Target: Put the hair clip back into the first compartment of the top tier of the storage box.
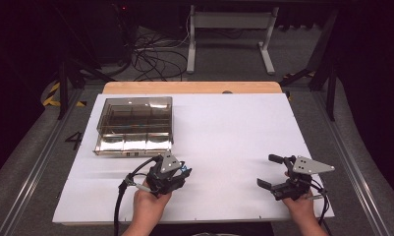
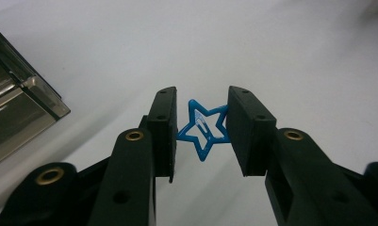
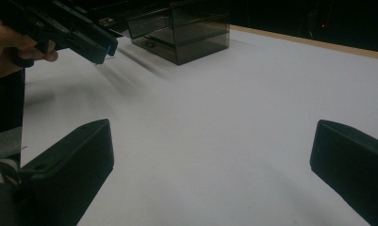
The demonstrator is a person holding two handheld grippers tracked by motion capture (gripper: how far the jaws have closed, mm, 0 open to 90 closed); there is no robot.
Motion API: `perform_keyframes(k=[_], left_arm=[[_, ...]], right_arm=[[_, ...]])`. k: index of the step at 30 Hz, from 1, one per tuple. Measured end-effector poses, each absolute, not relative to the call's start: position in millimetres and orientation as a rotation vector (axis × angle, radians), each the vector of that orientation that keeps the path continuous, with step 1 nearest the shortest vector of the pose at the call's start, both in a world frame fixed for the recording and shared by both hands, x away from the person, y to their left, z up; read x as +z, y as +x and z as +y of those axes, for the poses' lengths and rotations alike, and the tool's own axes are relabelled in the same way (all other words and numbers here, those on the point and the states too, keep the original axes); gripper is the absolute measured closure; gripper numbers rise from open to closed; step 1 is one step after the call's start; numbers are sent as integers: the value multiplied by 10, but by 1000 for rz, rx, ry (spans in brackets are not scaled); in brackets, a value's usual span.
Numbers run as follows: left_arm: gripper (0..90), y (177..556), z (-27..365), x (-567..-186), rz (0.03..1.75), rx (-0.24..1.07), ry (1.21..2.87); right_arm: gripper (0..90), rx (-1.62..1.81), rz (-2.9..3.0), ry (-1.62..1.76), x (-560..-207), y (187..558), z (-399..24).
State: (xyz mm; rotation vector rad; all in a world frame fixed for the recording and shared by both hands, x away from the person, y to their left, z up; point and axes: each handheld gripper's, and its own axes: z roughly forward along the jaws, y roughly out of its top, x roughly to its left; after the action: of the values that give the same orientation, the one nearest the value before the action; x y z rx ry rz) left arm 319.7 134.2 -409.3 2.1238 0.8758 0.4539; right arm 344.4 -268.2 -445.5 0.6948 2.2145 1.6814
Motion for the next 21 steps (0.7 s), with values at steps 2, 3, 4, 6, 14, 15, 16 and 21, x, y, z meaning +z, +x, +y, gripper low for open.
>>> perform_keyframes(k=[2, 3, 4, 6, 14, 15, 16, 21], left_arm=[[648, 3191, 1342, -4086, 875, 452, 2122], [648, 3186, 1342, -4069, 867, 450, 2119], [648, 3186, 1342, -4069, 867, 450, 2119], [648, 3177, 1341, -4046, 863, 462, 2118], [649, 3188, 1328, -4002, 841, 471, 2124], [648, 3188, 1328, -4002, 841, 471, 2124], [648, 3190, 1326, -3994, 841, 468, 2125], [648, 3200, 1342, -3948, 831, 485, 2131]], right_arm=[[6, 1681, 2215, 696, -4455, 3445, -2682], [6, 1681, 2214, 696, -4455, 3445, -2681], [6, 1681, 2215, 696, -4455, 3446, -2681], [6, 1682, 2213, 697, -4455, 3447, -2681], [6, 1680, 2211, 700, -4456, 3447, -2682], [6, 1679, 2212, 700, -4456, 3448, -2681], [6, 1679, 2212, 700, -4456, 3448, -2681], [6, 1678, 2210, 705, -4457, 3450, -2680]])
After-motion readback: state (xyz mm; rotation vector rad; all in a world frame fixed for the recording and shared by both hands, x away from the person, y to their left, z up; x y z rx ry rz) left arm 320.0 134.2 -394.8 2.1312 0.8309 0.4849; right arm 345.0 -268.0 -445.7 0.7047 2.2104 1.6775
